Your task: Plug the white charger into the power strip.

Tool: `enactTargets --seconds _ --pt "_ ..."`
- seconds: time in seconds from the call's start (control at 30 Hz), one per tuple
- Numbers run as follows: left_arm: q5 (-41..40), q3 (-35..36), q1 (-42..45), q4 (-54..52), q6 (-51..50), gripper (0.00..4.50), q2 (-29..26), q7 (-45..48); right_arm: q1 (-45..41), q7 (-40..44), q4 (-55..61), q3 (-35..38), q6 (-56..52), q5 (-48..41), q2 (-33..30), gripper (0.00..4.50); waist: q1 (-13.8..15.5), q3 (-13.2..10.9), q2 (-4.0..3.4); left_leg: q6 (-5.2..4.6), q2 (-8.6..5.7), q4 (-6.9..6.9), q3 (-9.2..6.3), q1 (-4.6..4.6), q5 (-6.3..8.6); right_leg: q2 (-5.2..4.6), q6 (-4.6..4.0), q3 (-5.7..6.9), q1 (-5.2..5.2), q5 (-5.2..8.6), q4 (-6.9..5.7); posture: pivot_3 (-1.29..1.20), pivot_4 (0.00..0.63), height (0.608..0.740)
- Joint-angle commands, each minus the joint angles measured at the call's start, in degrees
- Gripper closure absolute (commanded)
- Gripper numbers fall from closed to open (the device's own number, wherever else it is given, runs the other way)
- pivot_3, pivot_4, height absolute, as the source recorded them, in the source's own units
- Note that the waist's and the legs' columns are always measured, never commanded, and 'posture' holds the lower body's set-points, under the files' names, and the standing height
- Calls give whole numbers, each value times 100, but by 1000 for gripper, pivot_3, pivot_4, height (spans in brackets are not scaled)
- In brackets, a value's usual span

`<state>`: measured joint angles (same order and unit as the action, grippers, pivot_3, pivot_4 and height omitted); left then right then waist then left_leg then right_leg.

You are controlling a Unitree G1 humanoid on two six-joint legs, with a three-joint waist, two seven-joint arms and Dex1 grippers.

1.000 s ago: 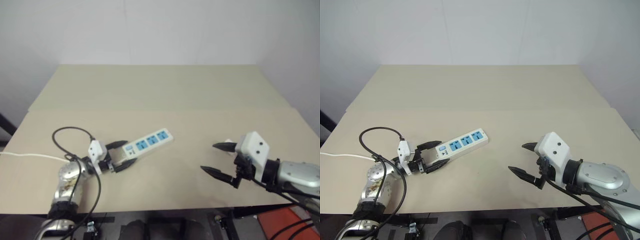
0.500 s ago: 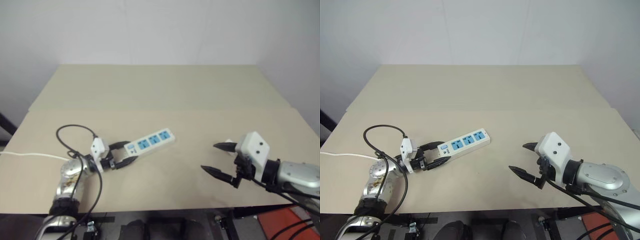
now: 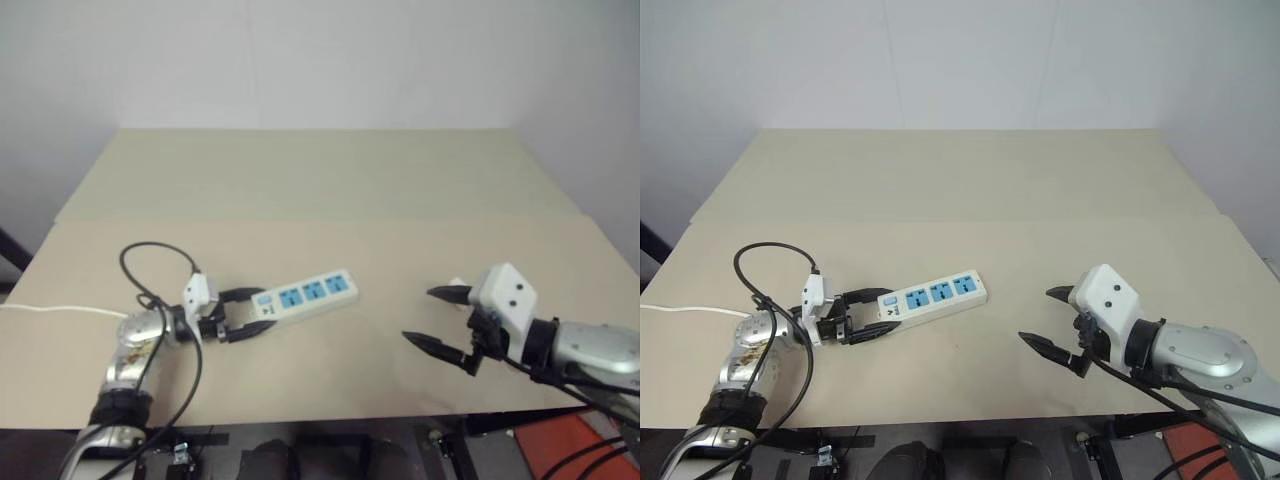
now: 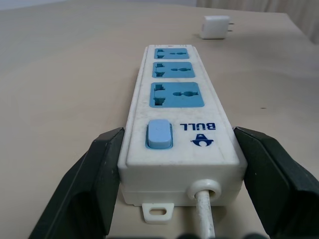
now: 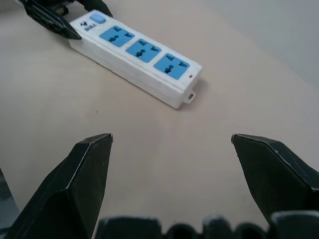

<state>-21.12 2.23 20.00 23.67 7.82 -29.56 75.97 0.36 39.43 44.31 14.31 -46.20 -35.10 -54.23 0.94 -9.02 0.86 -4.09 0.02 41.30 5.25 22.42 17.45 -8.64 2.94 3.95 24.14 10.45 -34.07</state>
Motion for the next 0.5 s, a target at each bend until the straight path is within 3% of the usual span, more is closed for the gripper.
enactTargets --seconds 0.03,0.13,0.27,0.4,0.5 --pt "79 -150 185 110 80 1291 15 187 -485 170 -320 149 -870 -303 -659 0 -10 0 0 0 1 1 -1 1 0 0 1 1 0 -1 2 0 150 740" --pt "106 -175 314 218 110 1291 127 137 -1275 368 -884 5 -1420 -525 -1146 0 -22 -1 2 -6 3 4 -1 2 4 -1 1 2 0 -2 2 0 150 740" --pt "139 -256 464 287 190 1291 299 143 -3340 622 -1957 -1361 -2449 -254 -1723 0 -48 -3 -4 -23 3 9 1 13 14 -7 3 -1 15 -4 2 0 150 740" --pt "310 -361 594 455 374 1291 486 23 -5270 1201 -3086 -3230 -2809 496 -1426 0 -66 -3 -5 -15 4 12 -1 42 9 -5 1 4 39 -3 6 0 150 740" --pt "355 -363 580 460 455 1291 541 4 -6112 1512 -3897 -4221 -2742 1083 -1053 0 -72 -2 -5 -14 -1 34 1 78 8 -7 5 3 70 -6 -2 0 150 740"
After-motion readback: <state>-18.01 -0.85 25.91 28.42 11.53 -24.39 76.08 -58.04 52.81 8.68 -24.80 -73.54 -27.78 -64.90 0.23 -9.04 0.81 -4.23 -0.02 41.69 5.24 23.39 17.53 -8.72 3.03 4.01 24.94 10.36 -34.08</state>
